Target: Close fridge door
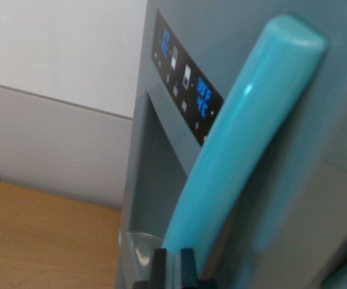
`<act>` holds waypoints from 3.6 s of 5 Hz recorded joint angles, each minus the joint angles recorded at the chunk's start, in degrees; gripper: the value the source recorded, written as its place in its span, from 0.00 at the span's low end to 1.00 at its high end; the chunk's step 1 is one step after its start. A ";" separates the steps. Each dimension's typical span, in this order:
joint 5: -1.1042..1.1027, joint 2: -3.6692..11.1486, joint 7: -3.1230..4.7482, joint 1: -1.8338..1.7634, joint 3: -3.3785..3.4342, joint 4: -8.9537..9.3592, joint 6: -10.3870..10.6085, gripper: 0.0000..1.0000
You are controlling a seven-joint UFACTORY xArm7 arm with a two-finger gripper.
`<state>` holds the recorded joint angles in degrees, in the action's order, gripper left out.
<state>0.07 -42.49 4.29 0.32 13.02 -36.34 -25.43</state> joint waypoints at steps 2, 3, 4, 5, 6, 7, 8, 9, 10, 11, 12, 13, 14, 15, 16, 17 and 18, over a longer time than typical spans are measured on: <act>0.00 3.33 0.00 0.00 -0.12 -1.77 0.14 1.00; 0.00 6.89 0.00 0.05 -1.31 -4.52 0.23 1.00; 0.00 6.89 0.00 0.05 -1.31 -4.52 0.23 1.00; 0.00 8.99 0.00 0.09 -4.20 -5.83 0.23 1.00; 0.00 8.99 0.00 0.09 -4.20 -5.83 0.23 1.00; 0.00 9.84 0.00 0.09 -7.10 -6.04 0.23 1.00; 0.00 9.84 0.00 0.09 -7.10 -6.04 0.23 1.00; 0.00 11.75 0.00 0.09 -8.89 -7.74 0.23 1.00; 0.00 11.75 0.00 0.09 -8.89 -7.74 0.23 1.00; 0.00 15.00 0.00 0.09 -9.80 -10.48 0.23 1.00; 0.00 15.00 0.00 0.09 -9.80 -10.48 0.23 1.00; 0.00 17.70 0.00 0.09 -10.22 -12.94 0.24 1.00; 0.00 17.70 0.00 0.09 -10.22 -12.94 0.24 1.00; 0.00 19.61 0.00 0.09 -11.09 -14.55 0.24 1.00; 0.00 19.61 0.00 0.09 -11.09 -14.55 0.24 1.00; 0.00 21.05 0.00 0.09 -11.53 -15.55 0.24 1.00; 0.00 21.05 0.00 0.09 -11.53 -15.55 0.24 1.00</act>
<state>0.07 -21.44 4.29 0.42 1.49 -51.89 -25.19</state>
